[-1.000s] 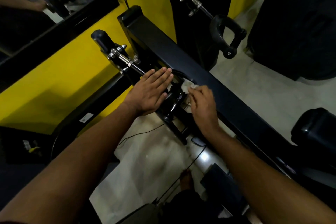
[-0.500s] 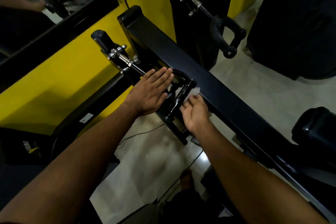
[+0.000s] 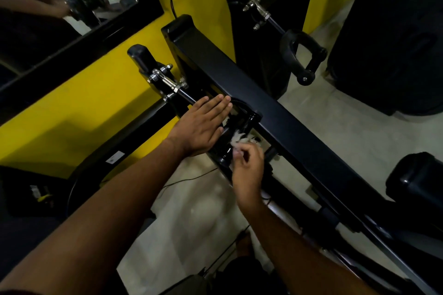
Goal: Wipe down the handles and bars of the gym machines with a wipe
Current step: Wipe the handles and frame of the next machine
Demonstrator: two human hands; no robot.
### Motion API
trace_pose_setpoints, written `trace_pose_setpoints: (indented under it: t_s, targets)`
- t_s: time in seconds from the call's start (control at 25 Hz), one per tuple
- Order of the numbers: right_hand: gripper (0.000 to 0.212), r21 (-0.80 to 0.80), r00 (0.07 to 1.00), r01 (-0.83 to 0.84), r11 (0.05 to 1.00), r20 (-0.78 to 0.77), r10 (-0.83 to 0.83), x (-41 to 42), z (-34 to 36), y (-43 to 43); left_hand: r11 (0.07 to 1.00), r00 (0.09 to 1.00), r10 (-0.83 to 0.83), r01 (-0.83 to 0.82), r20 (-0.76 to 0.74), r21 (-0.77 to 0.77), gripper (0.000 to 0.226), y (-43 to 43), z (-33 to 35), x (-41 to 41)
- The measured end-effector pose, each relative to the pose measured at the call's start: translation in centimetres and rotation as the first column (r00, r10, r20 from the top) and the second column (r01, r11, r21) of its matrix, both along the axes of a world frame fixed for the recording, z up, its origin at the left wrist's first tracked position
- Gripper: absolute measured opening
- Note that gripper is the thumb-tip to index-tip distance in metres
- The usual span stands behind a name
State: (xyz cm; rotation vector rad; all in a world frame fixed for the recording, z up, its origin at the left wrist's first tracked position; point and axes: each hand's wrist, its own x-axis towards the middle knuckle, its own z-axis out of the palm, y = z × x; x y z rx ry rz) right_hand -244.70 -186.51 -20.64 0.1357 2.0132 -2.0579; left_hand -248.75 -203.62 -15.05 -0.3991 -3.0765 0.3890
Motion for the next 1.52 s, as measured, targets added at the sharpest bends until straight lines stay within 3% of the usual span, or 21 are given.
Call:
trace_pose_setpoints:
  t_s: [0.04,0.08,0.16,0.24,0.4,0.48,0.52,0.6,0.64,0.76,0.92,1.0,1.04,1.08,1.12,1.16,1.2,1.24,1.32,1.4,1.52]
  targets:
    - [0.017,0.201,0.966,-0.047,0.978,-0.241,0.096,0.4,0.0,0.1,1.000,1.000,-0.004,0.004,0.004,0.002,0.063,0.0,0.0,0.0]
    - [0.021,0.388,0.864,-0.071,0.919,-0.437,0.251,0.4,0.0,0.2,1.000,1.000,-0.008,0.008,0.006,-0.001,0.063,-0.1,0.0,0.1]
    - [0.026,0.660,0.548,-0.141,0.738,-0.569,0.614,-1.8,-0.5,0.9,1.000,1.000,-0.006,0.006,0.008,0.000,0.063,-0.3,0.1,0.1]
    - [0.030,0.825,0.313,-0.191,0.532,-0.463,0.829,-5.9,0.0,2.1,1.000,1.000,-0.008,0.008,0.008,0.016,0.062,-0.3,0.1,0.1]
    - [0.036,0.941,0.140,-0.172,0.290,-0.268,0.953,-10.3,2.9,2.6,0.999,1.000,-0.020,0.020,-0.006,0.034,0.062,-0.3,0.2,-0.1]
    - [0.034,0.971,-0.010,-0.131,0.199,-0.202,0.979,-10.7,3.6,2.7,0.999,1.000,-0.026,0.026,-0.007,0.036,0.062,-0.3,0.2,-0.1]
    - [0.037,0.982,-0.004,-0.099,0.163,-0.164,0.986,-11.2,3.8,2.7,0.999,1.000,-0.028,0.028,-0.007,0.037,0.062,-0.3,0.2,-0.1]
    - [0.038,0.988,0.161,-0.065,0.140,-0.128,0.979,-12.2,4.2,2.3,0.999,1.000,-0.026,0.026,-0.006,0.042,0.062,-0.3,0.1,0.0]
    - [0.036,0.986,0.190,-0.078,0.148,-0.131,0.973,-12.0,3.9,2.1,0.999,1.000,-0.025,0.025,-0.005,0.045,0.062,-0.3,0.2,0.0]
    - [0.038,0.973,0.017,-0.081,0.218,-0.218,0.976,-10.7,2.4,2.3,0.998,0.999,-0.037,0.037,-0.010,0.048,0.062,-0.2,0.3,-0.1]
    - [0.050,0.874,0.321,-0.144,0.463,-0.402,0.858,-10.7,1.9,3.7,0.998,1.000,-0.022,0.023,-0.012,0.056,0.063,-0.1,0.2,0.0]
    - [0.032,0.818,0.314,-0.127,0.561,-0.503,0.805,-8.9,0.0,3.6,0.999,1.000,-0.019,0.020,-0.006,0.051,0.063,-0.1,0.2,0.0]
    - [0.028,0.745,0.377,-0.114,0.657,-0.579,0.723,-8.0,-0.9,3.5,0.999,1.000,-0.015,0.016,-0.002,0.044,0.063,-0.2,0.2,0.0]
    - [0.024,0.636,0.550,-0.100,0.765,-0.605,0.575,-7.1,-1.5,3.1,0.999,1.000,-0.014,0.014,0.001,0.036,0.063,-0.2,0.2,0.0]
    - [0.019,0.490,0.754,-0.052,0.870,-0.552,0.356,-5.9,-1.9,2.7,1.000,1.000,-0.013,0.012,0.002,0.025,0.064,-0.1,0.1,0.1]
    - [0.016,0.342,0.918,0.008,0.940,-0.376,0.129,-4.5,-1.6,2.1,1.000,1.000,-0.010,0.010,0.005,0.016,0.064,-0.1,0.1,0.1]
    - [0.013,0.152,0.993,0.056,0.987,-0.115,-0.039,-3.4,-1.2,1.3,1.000,1.000,-0.009,0.009,0.008,0.014,0.064,0.0,0.1,0.0]
    - [0.013,-0.066,0.983,0.120,0.991,0.151,-0.109,-2.7,-0.8,0.4,1.000,1.000,-0.008,0.008,0.011,0.017,0.064,-0.1,0.1,0.0]
    - [0.015,-0.424,0.859,0.325,0.846,0.507,-0.075,-3.5,0.5,-0.6,1.000,1.000,-0.006,0.006,0.007,0.027,0.064,-0.1,0.1,0.0]
    - [0.019,-0.549,0.800,0.424,0.720,0.600,-0.013,-5.2,1.3,-0.6,1.000,1.000,-0.012,0.012,-0.002,0.027,0.063,-0.1,0.2,0.0]
    - [0.033,-0.580,0.790,0.339,0.741,0.603,0.110,-4.9,0.9,-0.2,1.000,1.000,-0.023,0.023,-0.010,0.017,0.061,-0.2,0.0,-0.1]
